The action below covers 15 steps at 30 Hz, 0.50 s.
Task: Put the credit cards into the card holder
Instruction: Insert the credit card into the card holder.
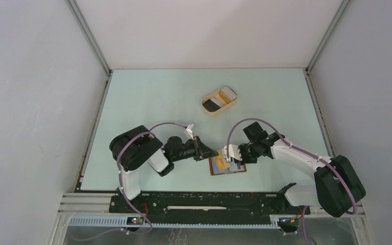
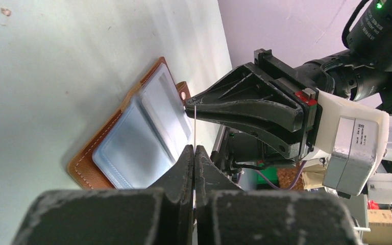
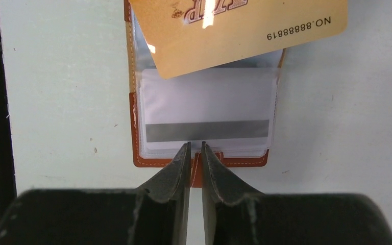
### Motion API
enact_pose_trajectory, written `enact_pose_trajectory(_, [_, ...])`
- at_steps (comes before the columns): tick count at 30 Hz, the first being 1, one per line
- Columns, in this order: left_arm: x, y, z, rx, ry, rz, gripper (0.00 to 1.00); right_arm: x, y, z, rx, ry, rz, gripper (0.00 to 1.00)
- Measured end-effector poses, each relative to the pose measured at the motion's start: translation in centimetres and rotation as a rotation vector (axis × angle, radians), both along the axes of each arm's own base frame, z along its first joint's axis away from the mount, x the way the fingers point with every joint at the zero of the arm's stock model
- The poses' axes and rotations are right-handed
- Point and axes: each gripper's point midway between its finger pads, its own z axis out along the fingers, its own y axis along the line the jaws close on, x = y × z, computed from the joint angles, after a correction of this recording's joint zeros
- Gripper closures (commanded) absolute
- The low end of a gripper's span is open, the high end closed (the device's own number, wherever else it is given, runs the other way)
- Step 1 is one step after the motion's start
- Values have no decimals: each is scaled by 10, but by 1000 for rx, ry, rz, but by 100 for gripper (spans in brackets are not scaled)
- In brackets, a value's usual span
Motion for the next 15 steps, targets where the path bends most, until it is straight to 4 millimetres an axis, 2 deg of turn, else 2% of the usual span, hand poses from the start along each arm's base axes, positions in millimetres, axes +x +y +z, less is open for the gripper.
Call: enact_pose_trajectory(15, [8, -2, -15, 64, 36, 23, 100, 0, -2, -6, -36, 4, 8, 82])
